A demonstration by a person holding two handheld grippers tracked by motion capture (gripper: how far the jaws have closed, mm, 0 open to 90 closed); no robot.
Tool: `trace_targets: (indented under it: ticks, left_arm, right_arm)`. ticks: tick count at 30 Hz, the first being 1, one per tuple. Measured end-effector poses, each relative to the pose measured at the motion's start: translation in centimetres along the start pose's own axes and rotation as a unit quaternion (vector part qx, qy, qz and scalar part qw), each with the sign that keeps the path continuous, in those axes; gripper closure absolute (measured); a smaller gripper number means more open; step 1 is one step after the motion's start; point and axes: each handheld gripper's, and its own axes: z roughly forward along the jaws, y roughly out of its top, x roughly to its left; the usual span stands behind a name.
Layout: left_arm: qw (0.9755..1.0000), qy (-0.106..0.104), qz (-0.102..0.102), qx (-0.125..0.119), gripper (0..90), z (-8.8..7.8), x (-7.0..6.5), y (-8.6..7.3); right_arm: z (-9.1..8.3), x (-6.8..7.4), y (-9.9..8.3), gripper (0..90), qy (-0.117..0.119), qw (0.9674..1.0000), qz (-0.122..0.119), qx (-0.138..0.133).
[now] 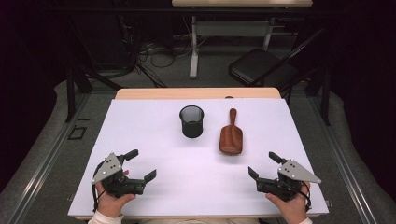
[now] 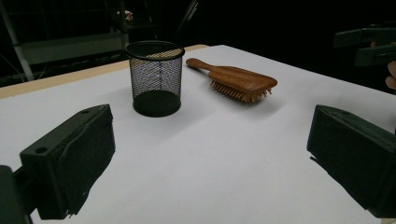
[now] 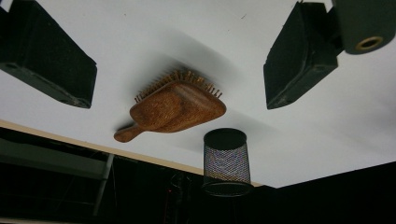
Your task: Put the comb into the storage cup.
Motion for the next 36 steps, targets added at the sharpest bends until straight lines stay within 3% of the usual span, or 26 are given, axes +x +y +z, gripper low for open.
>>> trace_targets:
  ticks: [6,14,23,36]
  left_arm:
    - [0.9999,0.002,-0.010,0.002,1.1,0.2,0.0,0.0]
    - [0.9996,0.003,-0.021,0.020,0.5,0.7,0.1,-0.1]
    - [0.9992,0.009,-0.019,0.033,0.5,0.5,0.1,-0.3]
    - [0.9991,0.010,-0.021,0.036,0.6,0.1,-0.1,-0.4]
  right_arm:
    - [0.1,0.0,-0.2,10.5,0.001,0.9999,-0.010,0.008]
    - [0.4,-0.5,-0.1,14.3,-0.009,0.9999,0.000,0.012]
    - [1.1,-0.7,-0.2,15.8,-0.013,0.9995,0.000,0.029]
    - [2.6,-0.6,0.3,34.5,0.008,0.9986,0.000,0.053]
